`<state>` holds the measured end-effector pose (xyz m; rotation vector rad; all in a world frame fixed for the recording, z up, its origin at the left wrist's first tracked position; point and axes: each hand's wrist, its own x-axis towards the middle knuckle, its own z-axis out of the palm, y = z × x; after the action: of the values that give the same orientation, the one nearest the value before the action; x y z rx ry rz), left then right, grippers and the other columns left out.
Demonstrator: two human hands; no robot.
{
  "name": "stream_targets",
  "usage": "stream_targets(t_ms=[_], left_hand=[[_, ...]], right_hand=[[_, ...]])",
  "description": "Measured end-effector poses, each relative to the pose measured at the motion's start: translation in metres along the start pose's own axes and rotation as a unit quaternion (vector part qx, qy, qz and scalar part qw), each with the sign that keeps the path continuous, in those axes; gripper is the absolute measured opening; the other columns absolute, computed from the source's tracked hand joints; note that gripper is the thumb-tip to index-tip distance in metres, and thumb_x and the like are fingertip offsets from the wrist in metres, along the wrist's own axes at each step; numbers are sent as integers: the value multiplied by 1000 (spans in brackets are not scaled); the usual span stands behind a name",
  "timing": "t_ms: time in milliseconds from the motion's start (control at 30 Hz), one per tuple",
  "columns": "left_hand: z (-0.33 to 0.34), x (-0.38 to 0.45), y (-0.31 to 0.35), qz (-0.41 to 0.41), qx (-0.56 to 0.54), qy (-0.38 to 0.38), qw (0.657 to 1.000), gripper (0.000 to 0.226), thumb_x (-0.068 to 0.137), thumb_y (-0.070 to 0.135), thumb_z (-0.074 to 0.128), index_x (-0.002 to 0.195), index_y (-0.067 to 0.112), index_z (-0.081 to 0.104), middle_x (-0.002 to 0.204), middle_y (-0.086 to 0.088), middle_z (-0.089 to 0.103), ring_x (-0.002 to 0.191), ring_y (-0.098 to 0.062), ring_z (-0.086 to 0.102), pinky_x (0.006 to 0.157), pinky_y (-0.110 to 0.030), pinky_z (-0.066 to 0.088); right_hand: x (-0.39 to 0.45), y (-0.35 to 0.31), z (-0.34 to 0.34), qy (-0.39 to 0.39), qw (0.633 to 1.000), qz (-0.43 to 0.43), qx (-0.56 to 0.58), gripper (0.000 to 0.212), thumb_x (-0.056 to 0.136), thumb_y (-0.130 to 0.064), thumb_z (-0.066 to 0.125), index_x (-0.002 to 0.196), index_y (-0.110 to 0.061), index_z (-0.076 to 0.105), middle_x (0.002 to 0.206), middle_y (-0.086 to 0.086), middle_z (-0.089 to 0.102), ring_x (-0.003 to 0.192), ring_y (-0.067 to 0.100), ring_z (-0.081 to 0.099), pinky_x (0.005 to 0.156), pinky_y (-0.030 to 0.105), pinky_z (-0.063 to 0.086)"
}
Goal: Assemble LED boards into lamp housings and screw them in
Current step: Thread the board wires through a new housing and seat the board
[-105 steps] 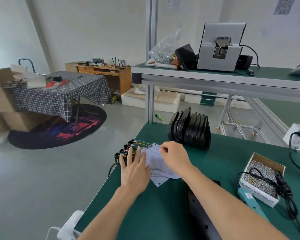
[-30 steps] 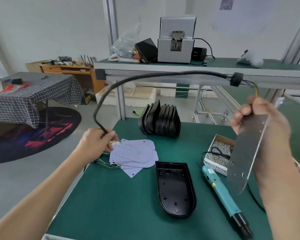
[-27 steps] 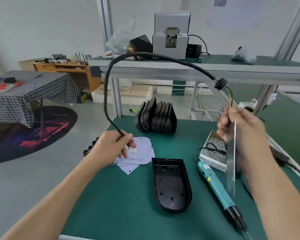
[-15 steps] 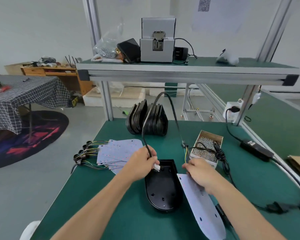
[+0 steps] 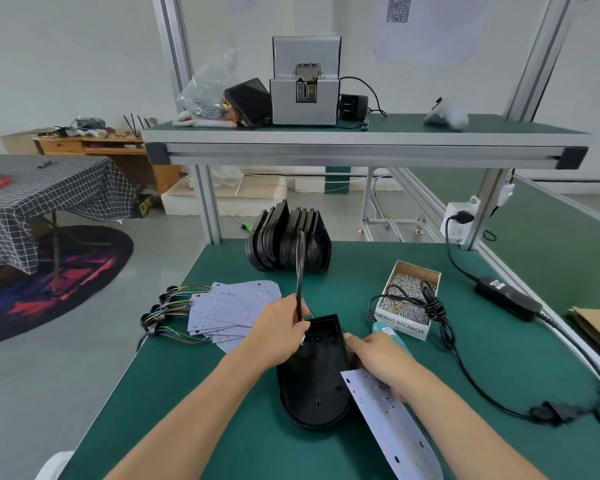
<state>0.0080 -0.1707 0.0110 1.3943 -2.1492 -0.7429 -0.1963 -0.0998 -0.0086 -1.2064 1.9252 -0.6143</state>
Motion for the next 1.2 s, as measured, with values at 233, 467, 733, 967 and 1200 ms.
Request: stream_targets(t_ms=[233,467,733,967,1200], left_hand=[[-2,-5,-2,-39,-96,-3,995,10,94,9,64,91,18,61,73,-4,74,68,-14,72,71,-38,60],[2,-6,-3,-52,-85,5,995,10,91,10,69,88,17,63,70,-2,74,63,-12,71,65,-30,59],[-3,-1,3,-40,-1,52,998,22,82,26,79,83,24,58,69,6,65,71,-16,63,67,-33,51],[-9,4,15,-20,93,94,991,25,85,40,78,81,32,55,75,14,59,93,-16,53,93,-38,33],[-22,9,29,-5,140,114,984,25,87,38,75,88,23,55,88,5,64,96,-21,57,88,-38,37]], right_hand=[[-8,-3,7,-45,992,6,115,50,92,-58,68,77,-16,46,67,3,36,66,20,38,62,33,25],[-13,-2,10,-26,994,-30,99,39,97,-43,69,81,-14,47,61,-2,25,59,19,27,54,33,18],[-11,-1,17,-19,985,-42,165,31,101,-41,65,88,-14,57,78,10,42,69,23,38,65,35,28],[-12,-5,20,20,982,-60,178,42,102,-40,64,74,-13,48,59,1,34,58,20,34,61,32,28],[-18,-11,18,68,981,-95,155,50,101,-39,64,64,-18,38,51,-8,32,48,13,30,52,30,27]])
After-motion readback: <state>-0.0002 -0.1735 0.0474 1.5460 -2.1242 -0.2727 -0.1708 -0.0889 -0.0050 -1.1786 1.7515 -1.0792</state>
